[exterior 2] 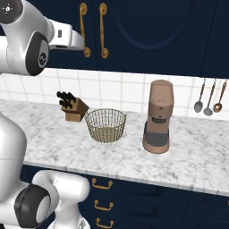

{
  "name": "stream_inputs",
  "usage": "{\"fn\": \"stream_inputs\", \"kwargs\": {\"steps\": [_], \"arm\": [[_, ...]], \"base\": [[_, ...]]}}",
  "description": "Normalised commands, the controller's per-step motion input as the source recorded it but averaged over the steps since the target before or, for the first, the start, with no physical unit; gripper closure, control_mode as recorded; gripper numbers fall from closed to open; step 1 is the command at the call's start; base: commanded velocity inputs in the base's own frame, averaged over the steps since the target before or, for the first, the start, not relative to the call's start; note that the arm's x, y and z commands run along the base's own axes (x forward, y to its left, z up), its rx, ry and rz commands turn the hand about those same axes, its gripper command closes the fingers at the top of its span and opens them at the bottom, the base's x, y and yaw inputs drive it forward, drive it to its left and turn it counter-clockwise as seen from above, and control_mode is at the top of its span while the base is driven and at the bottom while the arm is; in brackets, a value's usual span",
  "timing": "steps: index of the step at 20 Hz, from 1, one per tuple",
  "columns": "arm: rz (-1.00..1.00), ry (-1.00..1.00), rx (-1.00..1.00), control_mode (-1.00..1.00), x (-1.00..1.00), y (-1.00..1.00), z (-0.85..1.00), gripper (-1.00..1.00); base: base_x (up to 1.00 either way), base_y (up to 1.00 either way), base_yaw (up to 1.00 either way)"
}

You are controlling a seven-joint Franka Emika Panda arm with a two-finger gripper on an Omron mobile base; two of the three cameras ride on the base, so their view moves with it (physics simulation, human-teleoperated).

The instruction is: Open the cabinet, pick up the bread from the cabinet and place it in the basket. Then move the basket to the dining counter.

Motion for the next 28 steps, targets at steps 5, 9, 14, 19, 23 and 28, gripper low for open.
{"fn": "stream_inputs", "kwargs": {"steps": [5, 9, 14, 19, 23, 28], "arm": [[-0.04, 0.02, 0.00, -1.00, 0.44, 0.00, 0.15, -1.00], [0.00, -0.09, 0.00, -1.00, 0.46, -0.08, 0.00, -1.00], [0.00, 0.00, 0.00, -1.00, 0.54, -0.13, -0.16, -1.00], [0.00, 0.00, 0.00, -1.00, 0.57, 0.00, -0.17, -1.00], [0.00, 0.00, 0.00, -1.00, 0.59, 0.00, 0.00, -1.00], [0.00, 0.00, 0.00, -1.00, 0.62, 0.00, 0.00, -1.00]], "base": [[0.00, 0.00, 0.00], [0.00, 0.00, 0.00], [0.00, 0.00, 0.00], [0.00, 0.00, 0.00], [0.00, 0.00, 0.00], [0.00, 0.00, 0.00]]}}
